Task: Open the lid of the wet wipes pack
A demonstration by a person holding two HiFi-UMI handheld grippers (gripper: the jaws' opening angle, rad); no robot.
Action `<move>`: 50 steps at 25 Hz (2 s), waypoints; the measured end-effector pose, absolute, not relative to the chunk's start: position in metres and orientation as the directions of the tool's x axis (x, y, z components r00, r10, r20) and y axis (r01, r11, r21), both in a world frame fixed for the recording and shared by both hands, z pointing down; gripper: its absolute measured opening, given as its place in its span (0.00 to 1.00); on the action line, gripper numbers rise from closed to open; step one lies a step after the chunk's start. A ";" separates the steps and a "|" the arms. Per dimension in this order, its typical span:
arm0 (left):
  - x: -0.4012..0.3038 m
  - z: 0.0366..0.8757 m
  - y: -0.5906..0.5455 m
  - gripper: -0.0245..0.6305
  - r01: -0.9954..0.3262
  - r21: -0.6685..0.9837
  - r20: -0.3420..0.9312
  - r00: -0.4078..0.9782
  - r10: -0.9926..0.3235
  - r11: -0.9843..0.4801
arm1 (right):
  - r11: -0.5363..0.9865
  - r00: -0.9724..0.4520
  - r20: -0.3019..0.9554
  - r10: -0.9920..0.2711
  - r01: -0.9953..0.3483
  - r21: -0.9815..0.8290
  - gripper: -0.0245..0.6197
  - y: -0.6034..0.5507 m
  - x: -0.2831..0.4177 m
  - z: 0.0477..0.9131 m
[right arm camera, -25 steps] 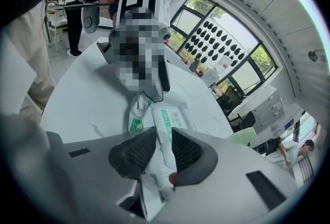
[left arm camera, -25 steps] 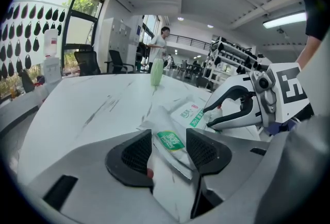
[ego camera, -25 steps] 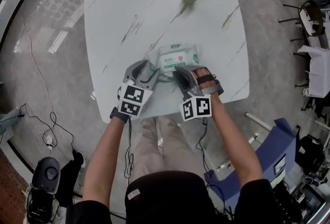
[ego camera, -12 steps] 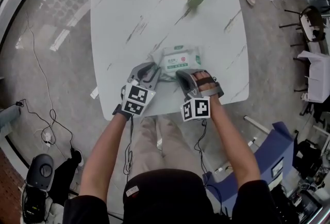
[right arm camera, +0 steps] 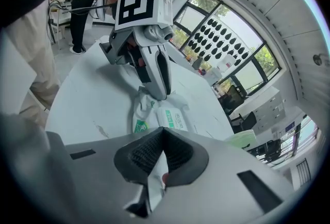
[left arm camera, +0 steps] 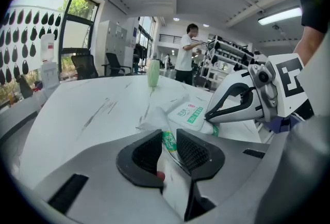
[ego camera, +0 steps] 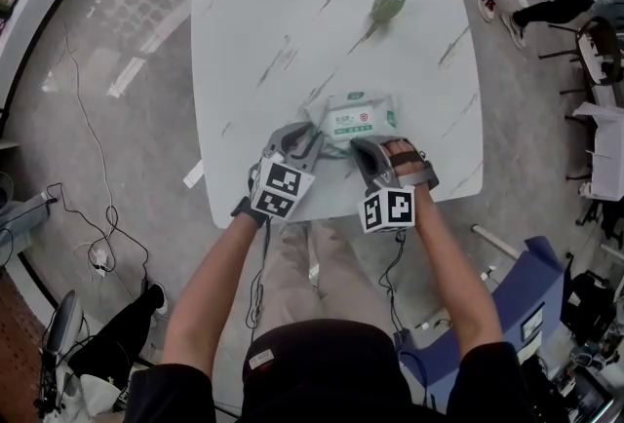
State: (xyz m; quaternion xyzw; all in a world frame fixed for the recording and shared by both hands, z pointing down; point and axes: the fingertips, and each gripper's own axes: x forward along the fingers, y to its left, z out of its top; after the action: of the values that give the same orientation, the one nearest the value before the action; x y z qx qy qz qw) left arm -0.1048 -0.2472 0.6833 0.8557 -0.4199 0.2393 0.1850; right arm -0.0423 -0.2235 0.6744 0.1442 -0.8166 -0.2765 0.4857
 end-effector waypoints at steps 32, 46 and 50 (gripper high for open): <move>-0.104 0.681 -0.246 0.19 -0.798 0.165 0.578 0.555 -0.598 -0.580 | 0.904 -0.520 0.769 -0.372 -0.015 0.428 0.04 -0.249 -0.042 0.623; -0.105 0.682 -0.246 0.19 -0.793 0.177 0.577 0.564 -0.591 -0.583 | 0.968 -0.552 0.806 -0.214 -0.009 0.251 0.04 -0.262 -0.047 0.615; -0.106 0.682 -0.245 0.19 -0.791 0.184 0.574 0.568 -0.590 -0.583 | 0.973 -0.567 0.796 -0.211 -0.042 0.228 0.04 -0.271 -0.050 0.611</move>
State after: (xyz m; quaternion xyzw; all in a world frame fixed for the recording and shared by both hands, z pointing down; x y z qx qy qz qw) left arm -0.1057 -0.2450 0.6822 0.8587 -0.4021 0.2332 0.2160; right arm -0.0498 -0.2714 0.6114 0.0720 -0.8805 -0.0918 0.4595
